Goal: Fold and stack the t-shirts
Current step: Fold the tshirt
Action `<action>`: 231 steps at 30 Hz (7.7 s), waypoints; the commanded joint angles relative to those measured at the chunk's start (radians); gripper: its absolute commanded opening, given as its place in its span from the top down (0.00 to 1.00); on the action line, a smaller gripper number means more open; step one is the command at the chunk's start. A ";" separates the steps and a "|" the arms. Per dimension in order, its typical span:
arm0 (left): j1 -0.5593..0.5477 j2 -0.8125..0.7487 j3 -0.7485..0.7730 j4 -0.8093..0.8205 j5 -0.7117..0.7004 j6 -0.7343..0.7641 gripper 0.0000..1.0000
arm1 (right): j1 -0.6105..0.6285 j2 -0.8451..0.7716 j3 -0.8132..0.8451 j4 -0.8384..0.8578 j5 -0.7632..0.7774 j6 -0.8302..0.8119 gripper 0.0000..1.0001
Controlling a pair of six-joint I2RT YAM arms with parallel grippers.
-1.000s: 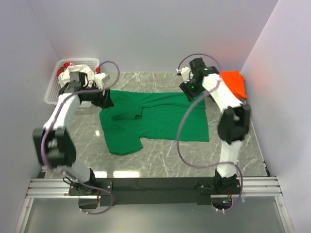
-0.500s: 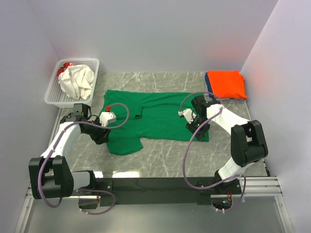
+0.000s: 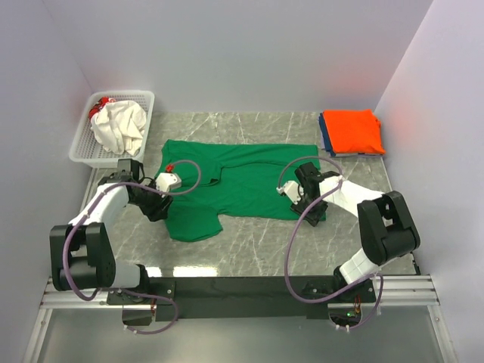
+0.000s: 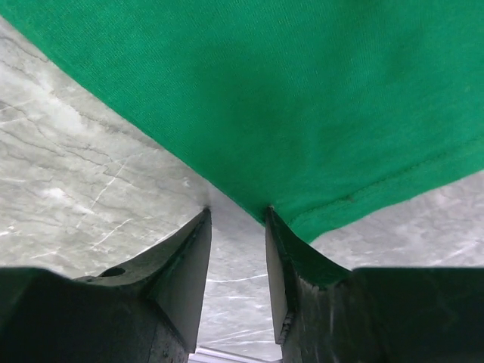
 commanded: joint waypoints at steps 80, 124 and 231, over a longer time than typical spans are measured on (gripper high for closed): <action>0.070 0.472 0.650 -0.248 0.141 0.067 0.99 | -0.140 0.431 0.753 -0.093 0.076 -0.174 1.00; 0.088 0.488 0.319 0.122 -0.066 -0.433 0.73 | -0.124 0.623 0.813 -0.221 -0.021 0.130 0.79; -0.164 0.436 0.426 -0.010 -0.036 -0.298 0.99 | 0.032 0.196 0.686 -0.091 -0.464 0.165 0.71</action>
